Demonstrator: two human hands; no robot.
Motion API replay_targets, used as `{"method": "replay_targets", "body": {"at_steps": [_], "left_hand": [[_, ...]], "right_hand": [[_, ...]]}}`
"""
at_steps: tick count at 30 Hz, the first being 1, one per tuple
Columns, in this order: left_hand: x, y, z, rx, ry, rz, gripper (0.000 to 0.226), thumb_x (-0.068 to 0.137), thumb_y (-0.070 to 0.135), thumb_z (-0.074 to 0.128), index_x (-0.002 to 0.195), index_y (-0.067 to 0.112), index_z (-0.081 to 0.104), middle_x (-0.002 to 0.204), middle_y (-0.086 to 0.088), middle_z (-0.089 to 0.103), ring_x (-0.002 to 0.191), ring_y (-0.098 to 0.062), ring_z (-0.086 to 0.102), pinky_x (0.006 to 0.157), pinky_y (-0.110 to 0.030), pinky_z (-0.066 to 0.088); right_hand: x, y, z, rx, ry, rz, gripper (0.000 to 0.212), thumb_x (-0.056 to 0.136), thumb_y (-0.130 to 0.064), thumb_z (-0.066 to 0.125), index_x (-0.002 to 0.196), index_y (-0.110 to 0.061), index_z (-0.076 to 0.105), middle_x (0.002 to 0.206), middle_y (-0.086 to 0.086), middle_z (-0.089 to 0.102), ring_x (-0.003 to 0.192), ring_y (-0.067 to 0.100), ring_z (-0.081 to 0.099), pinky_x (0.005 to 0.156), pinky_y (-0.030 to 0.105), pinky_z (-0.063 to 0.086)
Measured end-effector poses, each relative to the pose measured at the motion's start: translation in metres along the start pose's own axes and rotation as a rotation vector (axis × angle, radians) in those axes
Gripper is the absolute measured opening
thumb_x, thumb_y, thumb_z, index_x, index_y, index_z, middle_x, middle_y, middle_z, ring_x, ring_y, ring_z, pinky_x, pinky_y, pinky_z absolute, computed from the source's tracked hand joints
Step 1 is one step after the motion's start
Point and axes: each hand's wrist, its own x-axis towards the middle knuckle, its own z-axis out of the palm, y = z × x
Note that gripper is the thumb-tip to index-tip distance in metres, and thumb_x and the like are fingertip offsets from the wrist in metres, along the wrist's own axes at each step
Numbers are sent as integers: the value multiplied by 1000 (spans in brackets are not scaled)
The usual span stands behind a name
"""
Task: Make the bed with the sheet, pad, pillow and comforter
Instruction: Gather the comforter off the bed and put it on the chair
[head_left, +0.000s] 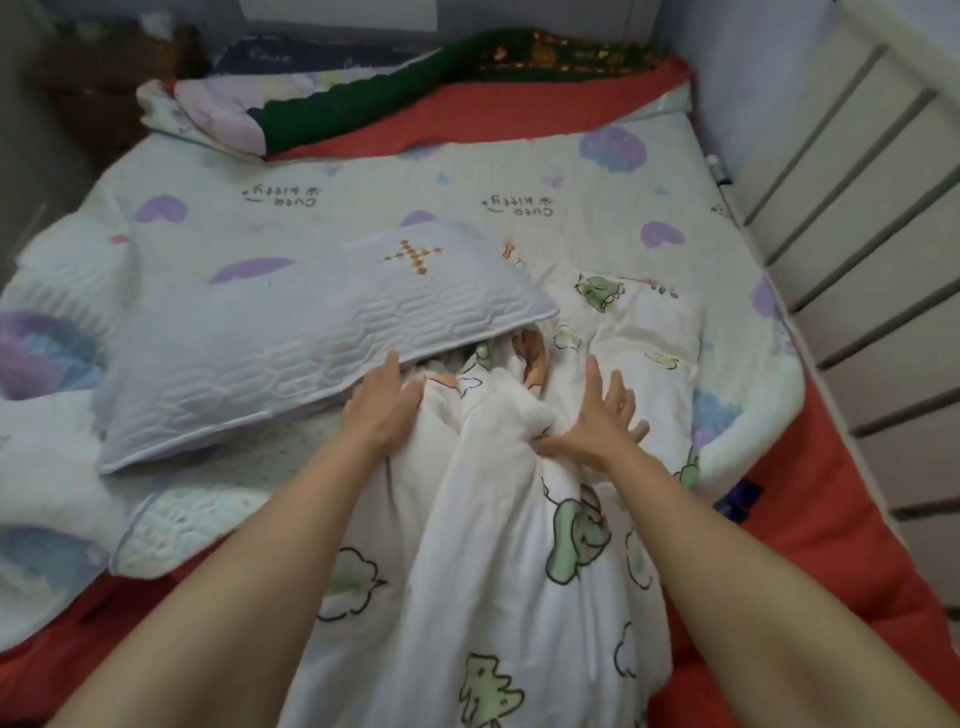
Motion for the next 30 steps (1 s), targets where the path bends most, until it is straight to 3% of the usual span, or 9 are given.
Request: {"method": "replay_targets", "body": {"at_steps": [4, 8, 11, 14, 18, 22, 24, 27, 30], "left_hand": [[37, -4, 34, 104, -73, -161, 90, 89, 63, 41, 151, 9, 4, 157, -20, 11, 145, -36, 3, 118, -48, 6], [62, -12, 55, 133, -100, -265, 105, 79, 75, 46, 151, 16, -3, 158, -16, -3, 144, -38, -8, 115, -58, 5], [70, -15, 64, 72, -91, -322, 108, 75, 74, 52, 149, 8, 9, 157, -20, 6, 145, -36, 5, 116, -53, 14], [78, -24, 72, -38, -96, -373, 112, 70, 74, 60, 147, 6, 15, 152, -18, 26, 139, -35, 29, 111, -47, 30], [77, -30, 80, 40, -124, -359, 92, 79, 64, 55, 147, 12, 21, 146, -15, 39, 133, -35, 39, 105, -40, 35], [62, -24, 83, 101, -47, -266, 43, 79, 46, 45, 111, 20, 57, 122, -11, 60, 109, -30, 55, 88, -36, 42], [49, -19, 83, 175, 6, -215, 26, 87, 40, 45, 94, 19, 58, 109, -10, 64, 98, -30, 57, 76, -32, 39], [27, -16, 79, 229, 133, -126, 38, 94, 44, 41, 96, 12, 59, 104, -12, 65, 97, -34, 58, 71, -33, 37], [3, -16, 70, 203, 264, -32, 41, 96, 44, 41, 95, 8, 59, 100, -12, 65, 95, -34, 58, 72, -37, 41]], "right_hand": [[51, 9, 12, -126, -174, 48, 150, 53, -59, 83, 138, -38, -38, 149, 13, -39, 141, 39, -27, 109, 67, -5], [85, 11, 28, -234, -240, 86, 150, 50, -64, 82, 136, -41, -38, 148, 16, -40, 141, 44, -23, 109, 68, 0], [105, 17, 40, -209, -317, 95, 151, 42, -67, 82, 130, -52, -40, 154, 19, -28, 144, 46, -4, 111, 65, 16], [114, 25, 53, -1, -418, 55, 151, 41, -59, 84, 124, -55, -41, 158, 17, 9, 141, 37, 26, 107, 50, 37], [108, 30, 55, 211, -483, -12, 142, 65, -37, 85, 142, -34, -33, 158, 7, 18, 139, 25, 33, 108, 35, 34], [84, 18, 57, 232, -339, -53, 114, 76, -34, 75, 152, -24, -9, 151, 9, 35, 135, 27, 39, 102, 32, 37], [67, 11, 61, 227, -202, -123, 83, 81, -33, 65, 150, -19, 20, 138, 11, 51, 124, 31, 49, 94, 34, 44], [42, 0, 64, 237, -25, -211, 36, 83, -32, 51, 112, -13, 59, 105, 15, 67, 96, 34, 60, 69, 30, 39], [18, -9, 62, 307, 71, -238, 15, 75, -35, 45, 73, -23, 53, 78, 9, 65, 72, 29, 56, 60, 30, 33]]}}
